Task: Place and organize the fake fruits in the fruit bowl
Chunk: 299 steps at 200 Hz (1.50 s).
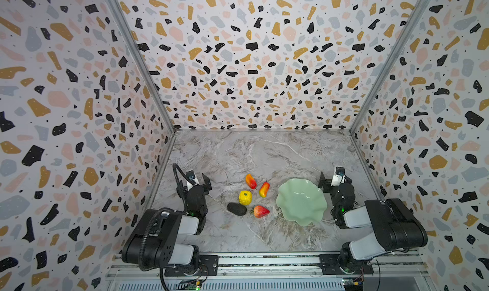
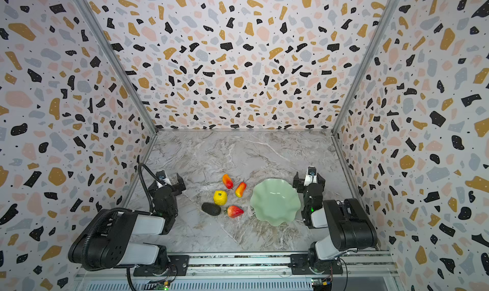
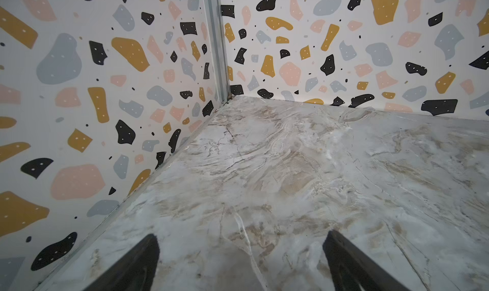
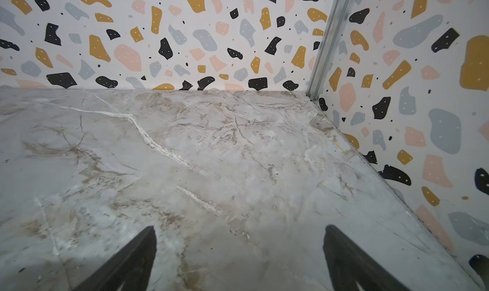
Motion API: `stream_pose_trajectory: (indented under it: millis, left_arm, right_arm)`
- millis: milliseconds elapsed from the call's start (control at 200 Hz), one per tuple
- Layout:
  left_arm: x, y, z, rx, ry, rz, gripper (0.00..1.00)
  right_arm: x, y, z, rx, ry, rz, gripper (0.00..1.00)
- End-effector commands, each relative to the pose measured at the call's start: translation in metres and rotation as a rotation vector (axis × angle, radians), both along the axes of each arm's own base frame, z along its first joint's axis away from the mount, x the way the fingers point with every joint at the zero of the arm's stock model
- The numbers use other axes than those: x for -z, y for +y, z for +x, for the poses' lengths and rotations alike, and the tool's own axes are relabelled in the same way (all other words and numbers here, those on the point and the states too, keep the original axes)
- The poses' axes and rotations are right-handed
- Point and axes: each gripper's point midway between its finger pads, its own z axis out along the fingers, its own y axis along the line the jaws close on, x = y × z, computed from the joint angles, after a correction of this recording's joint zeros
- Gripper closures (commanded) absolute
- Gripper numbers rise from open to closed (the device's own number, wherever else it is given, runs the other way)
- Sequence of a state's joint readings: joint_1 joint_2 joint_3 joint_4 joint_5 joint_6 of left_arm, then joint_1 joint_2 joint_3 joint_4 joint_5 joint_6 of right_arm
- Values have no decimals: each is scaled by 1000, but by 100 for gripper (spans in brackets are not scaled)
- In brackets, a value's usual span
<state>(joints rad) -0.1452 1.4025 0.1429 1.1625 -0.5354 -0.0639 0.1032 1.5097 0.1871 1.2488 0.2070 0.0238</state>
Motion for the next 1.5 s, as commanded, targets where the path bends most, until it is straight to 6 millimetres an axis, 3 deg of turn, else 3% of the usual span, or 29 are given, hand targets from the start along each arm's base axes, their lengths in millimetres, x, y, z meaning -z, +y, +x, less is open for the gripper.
stream_pose_trajectory:
  millis: [0,1036,1166,1271,1367,1462,1492]
  left_arm:
    - [-18,2,4,-6,-73,-7,1]
    - [-20,3,2,-14,-81,-6,0]
    - [-39,9,-2,-64,-73,-21,0]
    - [-73,7,-11,-70,-86,-72,0]
    - [-116,-1,-28,-28,-165,-107,0]
    - [-161,-7,-44,23,-232,-143,0]
    - [-172,-9,-47,43,-223,-142,1]
  right_arm:
    - [-14,0,2,5,-46,4,1]
    - [-15,0,2,7,-50,4,1]
    - [-25,1,-4,15,-76,-8,1]
    - [-48,13,-3,43,-83,-93,1]
    - [-90,26,5,24,-129,-108,1]
    - [-133,57,14,-95,-125,-59,1]
    - [-138,70,16,-161,-88,-53,1]
